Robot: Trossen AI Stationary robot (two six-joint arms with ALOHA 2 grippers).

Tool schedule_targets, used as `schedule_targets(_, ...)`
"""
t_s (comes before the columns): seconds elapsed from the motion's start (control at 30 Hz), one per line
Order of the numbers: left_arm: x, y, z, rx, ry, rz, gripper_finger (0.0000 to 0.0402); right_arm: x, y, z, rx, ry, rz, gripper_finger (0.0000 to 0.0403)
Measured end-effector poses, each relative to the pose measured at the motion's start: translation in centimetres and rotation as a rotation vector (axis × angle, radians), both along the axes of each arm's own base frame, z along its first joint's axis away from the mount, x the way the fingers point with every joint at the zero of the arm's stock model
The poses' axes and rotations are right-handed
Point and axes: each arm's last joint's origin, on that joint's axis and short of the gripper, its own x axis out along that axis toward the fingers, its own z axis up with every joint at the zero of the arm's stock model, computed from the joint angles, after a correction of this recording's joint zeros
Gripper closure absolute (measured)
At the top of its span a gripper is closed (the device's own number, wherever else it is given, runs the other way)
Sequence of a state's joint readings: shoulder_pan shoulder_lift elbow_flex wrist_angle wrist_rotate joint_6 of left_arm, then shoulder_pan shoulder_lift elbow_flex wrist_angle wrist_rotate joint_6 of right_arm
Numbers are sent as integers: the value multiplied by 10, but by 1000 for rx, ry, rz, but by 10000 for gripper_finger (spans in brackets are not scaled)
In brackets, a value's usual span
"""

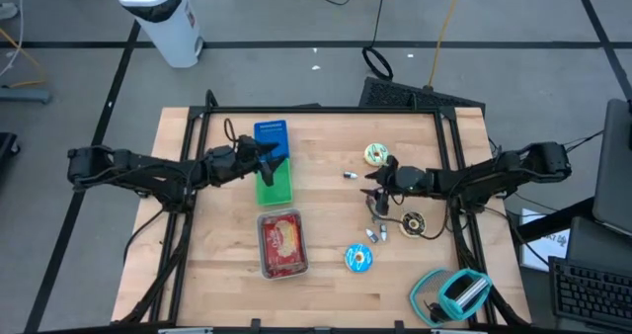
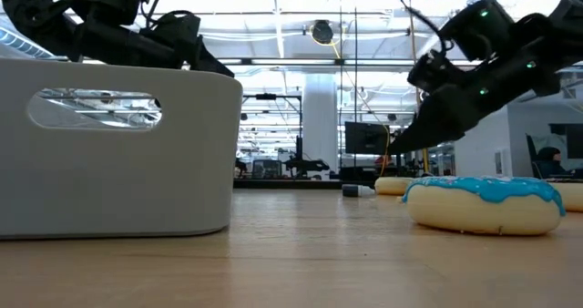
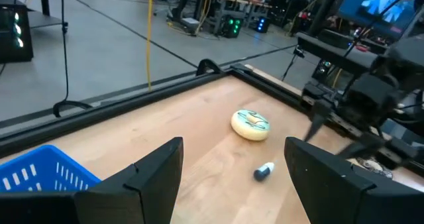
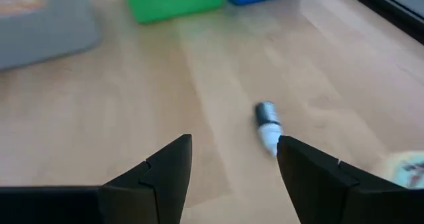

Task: Pick & Place Food Item
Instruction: Put the top violet food coloring bottle into the blue bin

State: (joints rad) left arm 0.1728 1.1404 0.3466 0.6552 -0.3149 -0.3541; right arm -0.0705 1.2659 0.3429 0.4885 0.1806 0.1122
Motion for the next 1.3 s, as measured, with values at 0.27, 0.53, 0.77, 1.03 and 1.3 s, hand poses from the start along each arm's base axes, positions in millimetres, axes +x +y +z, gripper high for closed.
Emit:
schedule_targets(0.27,1,-3,0,-11,-6,-11,135,24,-21,-4,-26,110,30,193)
schedule_targets(0.53,1,-5,0,-43,-20,-16,135,46,-45,-25,-54,225,19,193)
schedule_targets(0.77,2,-9,-1,-41,-10,-34,135,52,-55,-36,-30,238,10,193)
schedule_targets(1.03,2,-9,-2,-42,-2,-37,135,52,-54,-38,-8,241,32,235)
schedule_targets(1.3,1,-9,-3,-44,16,-37,135,52,-53,-38,-3,247,39,305)
